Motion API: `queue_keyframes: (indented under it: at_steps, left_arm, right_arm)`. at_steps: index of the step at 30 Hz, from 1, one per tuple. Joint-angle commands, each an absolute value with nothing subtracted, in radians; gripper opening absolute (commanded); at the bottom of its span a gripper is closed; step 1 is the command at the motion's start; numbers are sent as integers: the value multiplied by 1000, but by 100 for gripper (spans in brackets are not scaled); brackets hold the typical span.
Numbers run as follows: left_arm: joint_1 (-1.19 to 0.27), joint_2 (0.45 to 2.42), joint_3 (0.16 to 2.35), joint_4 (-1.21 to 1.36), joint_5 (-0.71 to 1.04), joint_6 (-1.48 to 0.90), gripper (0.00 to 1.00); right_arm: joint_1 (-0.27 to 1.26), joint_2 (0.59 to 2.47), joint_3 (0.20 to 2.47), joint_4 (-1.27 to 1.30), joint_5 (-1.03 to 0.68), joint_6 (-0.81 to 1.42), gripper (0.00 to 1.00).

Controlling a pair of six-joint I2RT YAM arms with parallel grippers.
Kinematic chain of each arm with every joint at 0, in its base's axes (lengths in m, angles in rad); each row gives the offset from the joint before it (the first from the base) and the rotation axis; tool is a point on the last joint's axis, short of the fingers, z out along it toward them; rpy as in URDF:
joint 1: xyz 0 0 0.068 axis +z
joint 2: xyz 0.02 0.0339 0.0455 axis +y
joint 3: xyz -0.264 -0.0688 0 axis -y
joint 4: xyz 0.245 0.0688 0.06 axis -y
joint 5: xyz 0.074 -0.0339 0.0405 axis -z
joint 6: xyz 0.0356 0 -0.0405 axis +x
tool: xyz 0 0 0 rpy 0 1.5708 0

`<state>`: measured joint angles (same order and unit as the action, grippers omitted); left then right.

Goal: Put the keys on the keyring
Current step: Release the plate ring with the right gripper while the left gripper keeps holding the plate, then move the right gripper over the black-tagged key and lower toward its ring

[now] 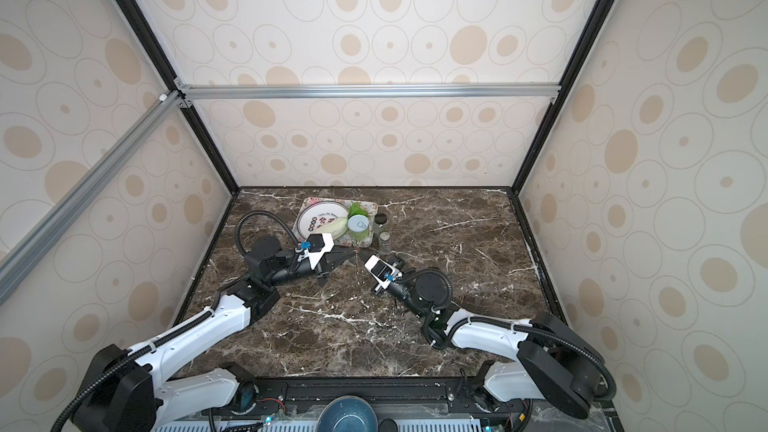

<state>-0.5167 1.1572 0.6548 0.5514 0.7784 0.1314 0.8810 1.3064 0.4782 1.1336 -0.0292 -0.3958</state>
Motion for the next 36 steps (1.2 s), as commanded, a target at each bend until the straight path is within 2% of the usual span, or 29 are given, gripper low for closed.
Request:
queue_keyframes:
  at_steps: [1,4,8,12,18,22,26,32,36]
  left_arm:
    - [-532,1136,686,632,768,88,0]
    - [-532,1121,675,637,751,84,0]
    - [-519,1112,669,632,679,79,0]
    - [-504,1115,672,617,644,87,0]
    - [-480,1105,661,604,409,74,0]
    - [-437,1101,651,606,248,24,0]
    - [-392,1100,639,615,171,-22,0]
    - [-368,1103,634,626,186,-44,0]
    - [-366,1107,636,623,210,-40,0]
  right_arm:
    - [925,1350,496,1115,-99,-450,0]
    - [925,1368,498,1137,-81,-443,0]
    - [924,1372,494,1178,-23,-418,14]
    - [919,1353,492,1161,13,-410,16]
    - [802,1280,459,1110,-35,-230,21]
    - [741,1255,497,918,-17,-154,24]
    - [722,1283,582,693,-9,-77,25]
    - [717,1420,763,389,59,114,32]
    - [717,1489,871,226,32,104,39]
